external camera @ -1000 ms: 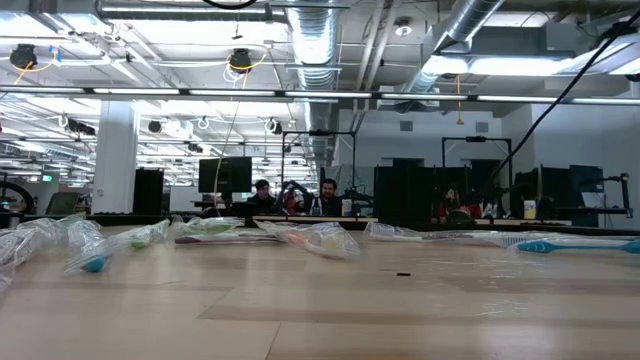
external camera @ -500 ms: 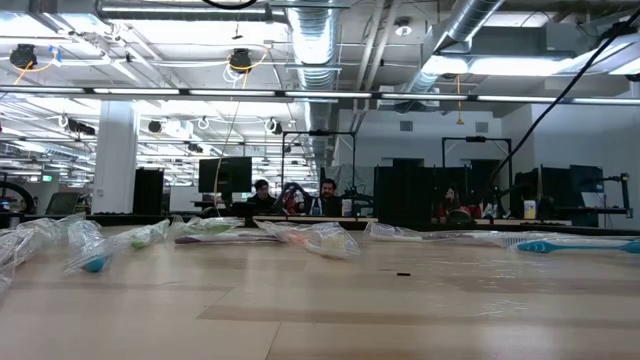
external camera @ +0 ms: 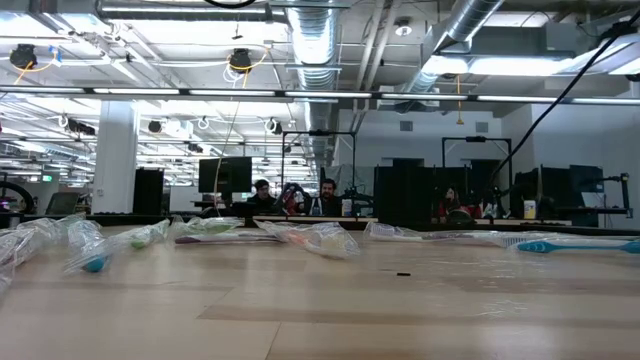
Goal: Pick & Place toothbrushing station
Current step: Put the top orange toothbrush into the black organizer
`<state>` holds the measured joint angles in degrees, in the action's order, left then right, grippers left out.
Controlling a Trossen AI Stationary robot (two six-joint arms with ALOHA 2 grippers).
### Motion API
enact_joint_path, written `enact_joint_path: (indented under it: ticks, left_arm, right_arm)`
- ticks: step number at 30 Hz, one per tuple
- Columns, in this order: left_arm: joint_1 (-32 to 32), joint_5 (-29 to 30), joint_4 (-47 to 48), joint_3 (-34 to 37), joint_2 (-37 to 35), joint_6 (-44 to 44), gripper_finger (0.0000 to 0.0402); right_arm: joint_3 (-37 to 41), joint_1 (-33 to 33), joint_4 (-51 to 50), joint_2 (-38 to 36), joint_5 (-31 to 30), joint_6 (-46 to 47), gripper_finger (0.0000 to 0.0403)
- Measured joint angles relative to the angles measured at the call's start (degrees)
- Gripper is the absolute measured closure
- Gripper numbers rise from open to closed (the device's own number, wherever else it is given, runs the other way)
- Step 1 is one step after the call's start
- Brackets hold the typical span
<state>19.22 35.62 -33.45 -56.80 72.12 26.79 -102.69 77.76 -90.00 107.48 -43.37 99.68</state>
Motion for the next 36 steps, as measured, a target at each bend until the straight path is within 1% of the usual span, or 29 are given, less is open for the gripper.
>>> enact_joint_path:
  ticks: [10, 13, 17, 20, 23, 27, 32, 36]
  left_arm:
    - [0.0, 0.0, 0.0, 0.0, 0.0, -1.0, 0.0297]
    - [0.0, 0.0, 0.0, 0.0, 0.0, -1.0, 0.0297]
    - [0.0, 0.0, 0.1, 0.0, 0.0, -1.0, 0.0297]
    - [0.0, 0.0, 0.2, 0.0, 0.0, -1.0, 0.0297]
    - [0.0, -0.1, -0.2, 0.0, 0.6, -0.8, 0.0297]
    - [0.0, -0.4, -0.3, 0.0, 2.3, 1.0, 0.0297]
    - [0.0, -1.3, -0.5, 0.0, 5.6, 3.9, 0.0297]
    - [0.0, -1.5, -1.3, 0.0, 6.9, 5.2, 0.0297]
  right_arm:
    - [0.0, -1.8, 0.0, -5.0, -0.8, -7.2, 0.0391]
    - [0.0, -1.8, 0.0, -7.1, -3.2, -8.7, 0.0391]
    - [0.0, -1.6, 0.0, -10.2, -8.1, -10.0, 0.039]
    - [0.0, -1.6, 0.0, -12.6, -10.3, -11.4, 0.0391]
    - [0.0, -0.9, 0.3, -14.6, -11.5, -13.9, 0.0391]
    - [0.0, -0.1, 1.3, -16.6, -11.6, -18.1, 0.0391]
    - [0.0, 0.7, 6.9, -19.5, -11.8, -25.4, 0.0392]
    - [0.0, 0.6, 14.9, -21.9, -11.8, -35.5, 0.0392]
